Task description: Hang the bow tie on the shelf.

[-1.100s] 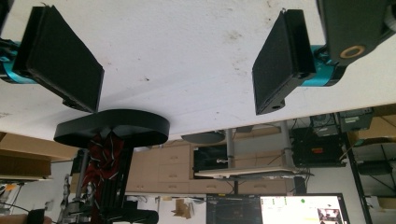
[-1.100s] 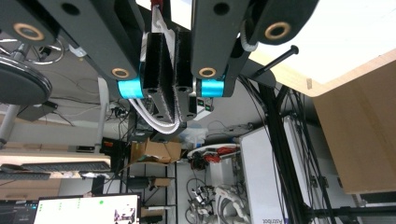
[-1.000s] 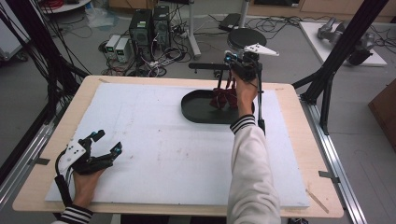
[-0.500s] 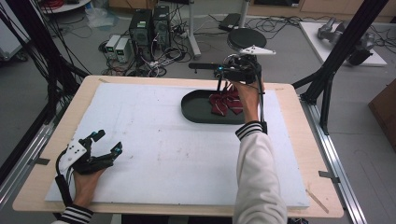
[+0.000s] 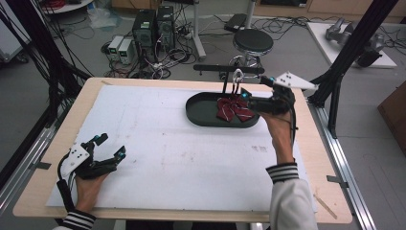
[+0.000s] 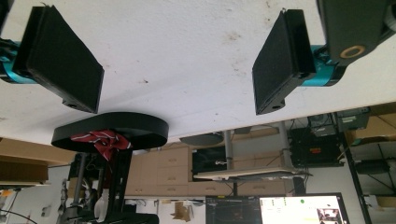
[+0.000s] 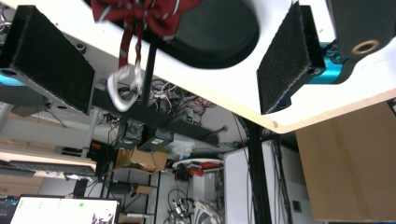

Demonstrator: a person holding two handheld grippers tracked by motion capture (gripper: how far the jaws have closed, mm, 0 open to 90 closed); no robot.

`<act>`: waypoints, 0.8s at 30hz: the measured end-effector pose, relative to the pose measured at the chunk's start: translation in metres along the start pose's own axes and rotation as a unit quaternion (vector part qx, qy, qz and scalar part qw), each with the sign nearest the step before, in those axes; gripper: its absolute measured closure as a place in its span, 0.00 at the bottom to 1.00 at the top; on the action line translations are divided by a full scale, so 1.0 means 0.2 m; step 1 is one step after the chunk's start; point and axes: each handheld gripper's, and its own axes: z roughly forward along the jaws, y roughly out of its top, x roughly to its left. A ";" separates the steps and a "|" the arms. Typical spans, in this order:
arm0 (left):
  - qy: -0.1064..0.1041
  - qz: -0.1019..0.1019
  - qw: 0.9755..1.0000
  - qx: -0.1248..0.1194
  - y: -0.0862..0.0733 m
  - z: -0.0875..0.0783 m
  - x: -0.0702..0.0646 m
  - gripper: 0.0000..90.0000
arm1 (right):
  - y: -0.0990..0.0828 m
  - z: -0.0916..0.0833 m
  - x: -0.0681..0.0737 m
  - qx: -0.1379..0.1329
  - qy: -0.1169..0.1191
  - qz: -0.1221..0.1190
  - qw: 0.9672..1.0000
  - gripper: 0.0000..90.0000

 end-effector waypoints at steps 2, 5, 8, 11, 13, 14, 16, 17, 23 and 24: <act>0.000 0.001 1.000 -0.002 0.00 0.00 0.00 0.19 | -0.05 -0.08 0.04 -0.005 0.001 -0.004 1.000 0.12; 0.001 0.000 1.000 -0.003 0.00 -0.01 0.00 0.19 | -0.16 -0.21 0.11 -0.013 0.002 -0.009 1.000 0.12; 0.000 0.002 1.000 -0.006 0.00 -0.01 0.00 0.19 | -0.29 -0.32 0.17 -0.019 0.003 -0.013 1.000 0.12; 0.000 0.005 1.000 -0.008 0.00 -0.01 0.00 0.19 | -0.46 -0.40 0.22 -0.033 -0.008 -0.018 0.999 0.12; 0.001 0.007 1.000 -0.007 0.00 -0.01 -0.01 0.18 | -0.57 -0.43 0.24 -0.048 -0.018 -0.003 0.999 0.12; 0.001 0.008 1.000 -0.008 0.00 -0.01 -0.01 0.18 | -0.62 -0.44 0.24 -0.054 -0.022 0.005 0.998 0.12; 0.003 0.007 1.000 -0.008 0.00 -0.02 -0.01 0.18 | -0.69 -0.45 0.24 -0.052 -0.033 0.014 0.998 0.12; 0.003 0.007 1.000 -0.008 0.00 -0.02 -0.01 0.18 | -0.72 -0.46 0.24 -0.062 -0.035 0.017 0.997 0.12; 0.003 0.011 1.000 -0.016 0.00 -0.04 -0.02 0.18 | -0.82 -0.45 0.21 -0.064 -0.053 0.022 0.996 0.12; 0.003 0.012 1.000 -0.018 0.00 -0.04 -0.02 0.18 | -0.84 -0.44 0.21 -0.060 -0.056 0.023 0.996 0.12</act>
